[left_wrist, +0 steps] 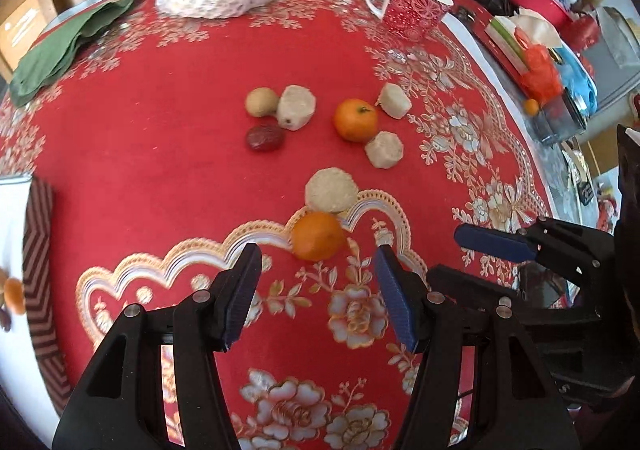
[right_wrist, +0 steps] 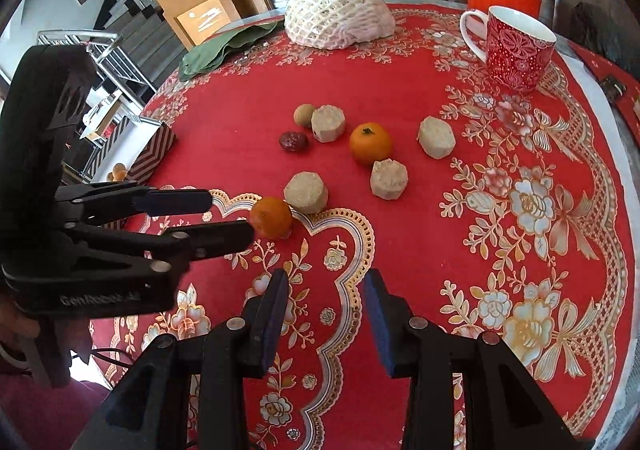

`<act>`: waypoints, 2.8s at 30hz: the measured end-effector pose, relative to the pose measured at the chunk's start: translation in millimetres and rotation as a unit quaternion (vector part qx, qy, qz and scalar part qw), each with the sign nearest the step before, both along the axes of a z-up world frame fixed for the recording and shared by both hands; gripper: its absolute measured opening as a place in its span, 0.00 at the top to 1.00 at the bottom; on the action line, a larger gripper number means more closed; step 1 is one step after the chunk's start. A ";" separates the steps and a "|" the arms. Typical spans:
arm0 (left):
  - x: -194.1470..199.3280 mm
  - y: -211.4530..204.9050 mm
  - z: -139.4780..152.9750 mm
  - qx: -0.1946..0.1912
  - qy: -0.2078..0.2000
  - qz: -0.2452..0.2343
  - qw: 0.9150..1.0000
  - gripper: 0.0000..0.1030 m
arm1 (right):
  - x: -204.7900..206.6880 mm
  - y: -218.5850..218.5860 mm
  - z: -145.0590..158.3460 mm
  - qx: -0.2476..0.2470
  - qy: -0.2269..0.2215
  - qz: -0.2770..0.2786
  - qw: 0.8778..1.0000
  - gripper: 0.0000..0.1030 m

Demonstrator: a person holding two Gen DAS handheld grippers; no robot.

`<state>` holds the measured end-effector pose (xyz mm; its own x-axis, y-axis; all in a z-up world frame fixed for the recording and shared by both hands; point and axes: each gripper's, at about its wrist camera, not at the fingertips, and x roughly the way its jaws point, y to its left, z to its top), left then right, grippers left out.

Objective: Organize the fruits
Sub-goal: 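Return to the table and grasp another mandarin with the left gripper, then grasp a round beige cake with the right gripper while the left holds the mandarin, then carry the mandarin and beige cake into the white tray and open both grippers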

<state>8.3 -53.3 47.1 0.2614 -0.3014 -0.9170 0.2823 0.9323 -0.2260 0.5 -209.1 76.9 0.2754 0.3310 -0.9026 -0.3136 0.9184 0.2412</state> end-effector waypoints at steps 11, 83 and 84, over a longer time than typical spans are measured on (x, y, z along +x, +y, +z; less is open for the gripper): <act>14.9 5.1 -28.3 -0.013 0.013 -0.004 1.000 0.69 | 13.0 6.3 -10.6 0.007 0.009 0.011 1.000 0.63; -71.6 335.8 -3.6 0.057 0.048 0.372 0.925 0.70 | 10.6 364.4 -19.6 0.006 0.024 0.408 0.913 0.71; -71.9 336.7 -5.2 0.058 0.050 0.374 0.924 0.70 | 10.9 366.9 -23.9 0.003 0.028 0.409 0.912 0.71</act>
